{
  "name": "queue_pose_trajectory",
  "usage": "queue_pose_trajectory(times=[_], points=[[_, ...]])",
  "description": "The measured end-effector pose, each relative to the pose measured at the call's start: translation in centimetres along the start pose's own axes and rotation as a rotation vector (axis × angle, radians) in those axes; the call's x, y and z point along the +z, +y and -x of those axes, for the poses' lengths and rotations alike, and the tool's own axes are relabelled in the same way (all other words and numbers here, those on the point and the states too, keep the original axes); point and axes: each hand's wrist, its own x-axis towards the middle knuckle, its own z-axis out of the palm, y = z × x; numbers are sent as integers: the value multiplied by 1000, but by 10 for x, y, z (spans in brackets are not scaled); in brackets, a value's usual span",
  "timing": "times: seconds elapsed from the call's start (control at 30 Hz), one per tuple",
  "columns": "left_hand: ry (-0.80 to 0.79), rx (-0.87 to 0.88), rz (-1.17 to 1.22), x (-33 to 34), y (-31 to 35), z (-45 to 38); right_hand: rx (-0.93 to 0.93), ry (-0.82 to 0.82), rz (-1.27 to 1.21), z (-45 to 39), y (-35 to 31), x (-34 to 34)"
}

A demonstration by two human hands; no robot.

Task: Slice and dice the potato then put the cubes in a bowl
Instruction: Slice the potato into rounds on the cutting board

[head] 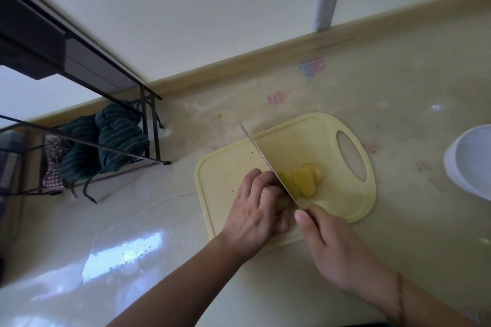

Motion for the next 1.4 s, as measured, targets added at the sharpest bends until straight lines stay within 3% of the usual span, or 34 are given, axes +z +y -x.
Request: queue_pose_trajectory(times=[0.37,0.63,0.83,0.93,1.07,1.17,1.4], points=[[-37,-37,1,-12,1,9,110,-92,-290,5,10,-20],[21,-92,-144,-6,8,9,34,-36,-154,40,-9,-24],[6,-99,-180,-7,6,10,91,-12,-92,54,-19,-27],[5,-91,-187,-7,5,9,40,128,-17,62,-18,-28],[4,-81,-176,-5,6,11,70,138,-53,66,-18,-19],[18,-106,-138,-2,5,12,-5,265,-53,65,-11,-4],[-13,-97,-87,5,2,14,47,13,-21,44,-10,-12]])
